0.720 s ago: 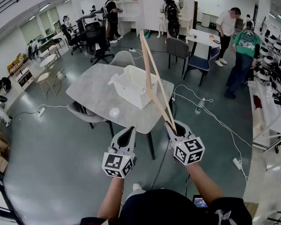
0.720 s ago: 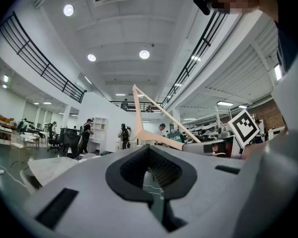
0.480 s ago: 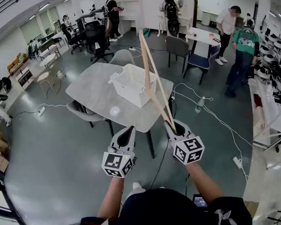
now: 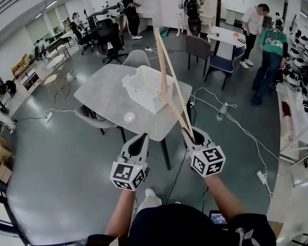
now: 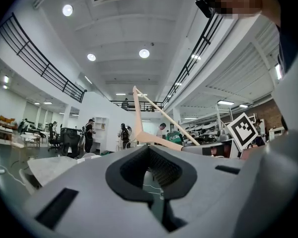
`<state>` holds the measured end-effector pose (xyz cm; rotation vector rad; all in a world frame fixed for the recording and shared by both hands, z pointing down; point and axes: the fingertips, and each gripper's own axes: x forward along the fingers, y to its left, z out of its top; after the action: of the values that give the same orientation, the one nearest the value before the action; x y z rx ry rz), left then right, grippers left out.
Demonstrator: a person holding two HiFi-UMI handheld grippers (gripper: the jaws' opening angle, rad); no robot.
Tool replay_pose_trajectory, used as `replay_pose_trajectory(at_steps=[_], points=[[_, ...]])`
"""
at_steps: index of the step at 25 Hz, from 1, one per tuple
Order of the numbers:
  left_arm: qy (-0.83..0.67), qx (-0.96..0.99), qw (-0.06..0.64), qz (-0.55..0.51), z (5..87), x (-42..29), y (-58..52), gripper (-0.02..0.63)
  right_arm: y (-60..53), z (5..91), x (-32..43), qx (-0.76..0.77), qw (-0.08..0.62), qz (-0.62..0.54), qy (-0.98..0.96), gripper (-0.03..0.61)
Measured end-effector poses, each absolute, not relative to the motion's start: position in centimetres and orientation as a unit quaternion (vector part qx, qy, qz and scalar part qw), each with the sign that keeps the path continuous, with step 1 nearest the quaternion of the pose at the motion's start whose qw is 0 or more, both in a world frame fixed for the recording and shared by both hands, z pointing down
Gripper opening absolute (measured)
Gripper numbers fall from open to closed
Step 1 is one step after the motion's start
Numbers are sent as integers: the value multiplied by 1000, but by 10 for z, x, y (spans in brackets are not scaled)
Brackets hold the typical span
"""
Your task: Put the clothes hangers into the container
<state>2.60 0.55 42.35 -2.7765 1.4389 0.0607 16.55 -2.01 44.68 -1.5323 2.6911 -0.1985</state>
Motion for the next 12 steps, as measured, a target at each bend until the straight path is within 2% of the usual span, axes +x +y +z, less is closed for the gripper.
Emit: replay_pose_trajectory(at_steps=[12], points=[[466, -884, 3, 20, 431, 14, -33, 5, -60, 452, 155, -493, 19, -66, 868, 66]])
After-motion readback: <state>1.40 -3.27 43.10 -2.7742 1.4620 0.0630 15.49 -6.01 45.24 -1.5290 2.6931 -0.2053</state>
